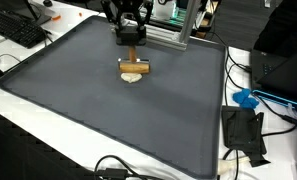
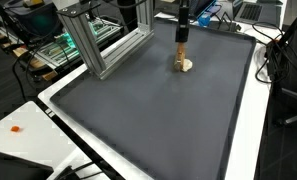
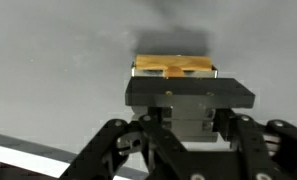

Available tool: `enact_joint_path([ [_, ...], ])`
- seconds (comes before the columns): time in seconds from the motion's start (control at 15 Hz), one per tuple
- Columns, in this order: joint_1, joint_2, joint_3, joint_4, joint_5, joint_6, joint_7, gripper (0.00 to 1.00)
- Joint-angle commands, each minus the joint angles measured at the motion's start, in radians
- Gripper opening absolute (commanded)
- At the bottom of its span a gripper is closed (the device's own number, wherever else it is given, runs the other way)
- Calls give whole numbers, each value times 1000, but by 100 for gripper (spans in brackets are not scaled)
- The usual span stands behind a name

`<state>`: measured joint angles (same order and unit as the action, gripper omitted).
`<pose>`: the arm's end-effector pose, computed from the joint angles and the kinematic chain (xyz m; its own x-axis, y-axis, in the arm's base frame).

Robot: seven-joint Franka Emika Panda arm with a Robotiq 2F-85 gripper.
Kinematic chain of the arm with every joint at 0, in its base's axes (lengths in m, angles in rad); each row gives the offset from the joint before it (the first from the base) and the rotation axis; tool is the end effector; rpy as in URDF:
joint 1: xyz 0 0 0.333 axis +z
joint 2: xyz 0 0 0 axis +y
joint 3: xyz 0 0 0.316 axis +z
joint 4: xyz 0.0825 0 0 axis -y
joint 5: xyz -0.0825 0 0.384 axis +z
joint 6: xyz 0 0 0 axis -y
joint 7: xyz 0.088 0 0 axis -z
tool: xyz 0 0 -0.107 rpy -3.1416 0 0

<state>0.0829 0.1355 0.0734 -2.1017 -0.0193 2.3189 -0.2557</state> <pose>0.5669 0.0883 0.3632 0.9085 0.4106 0.0780 0.4099 -0.9118 0.0258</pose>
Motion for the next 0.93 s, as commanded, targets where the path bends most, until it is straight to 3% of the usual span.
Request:
enact_joint_path([
  [0.0,-14,-12,18,-31,24,31,-110,34],
  [0.33,-16,-5,26,-47,66,31,-175,34],
  [0.4,-16,-6,26,-48,76,30,-181,75],
  [0.47,-16,-5,26,-48,83,29,-190,84],
  [0.6,-17,-4,30,-52,100,27,-211,46],
  [0.67,-16,-3,31,-55,106,25,-219,46],
  [0.87,-17,-4,33,-56,107,19,-242,25],
])
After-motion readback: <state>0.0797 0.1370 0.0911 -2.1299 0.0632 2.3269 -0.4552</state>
